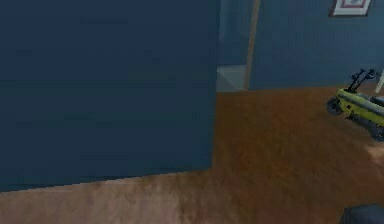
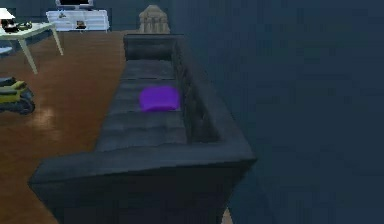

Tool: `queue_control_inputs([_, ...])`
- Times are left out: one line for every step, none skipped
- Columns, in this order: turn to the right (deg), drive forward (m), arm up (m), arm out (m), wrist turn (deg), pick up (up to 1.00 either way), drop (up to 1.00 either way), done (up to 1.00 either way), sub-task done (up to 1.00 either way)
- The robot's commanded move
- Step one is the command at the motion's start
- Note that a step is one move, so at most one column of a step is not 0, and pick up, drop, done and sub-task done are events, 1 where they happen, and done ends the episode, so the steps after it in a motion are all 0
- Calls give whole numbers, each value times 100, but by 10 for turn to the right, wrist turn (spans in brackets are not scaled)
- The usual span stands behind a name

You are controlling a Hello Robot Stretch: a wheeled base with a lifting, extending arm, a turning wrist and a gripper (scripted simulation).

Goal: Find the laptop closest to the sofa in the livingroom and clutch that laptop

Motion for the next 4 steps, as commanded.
queue_control_inputs([0,85,0,0,0,0,0,0,0])
queue_control_inputs([450,0,0,0,0,0,0,0,0])
queue_control_inputs([60,0,0,0,0,0,0,0,0])
queue_control_inputs([30,0,0,0,0,0,0,0,0])
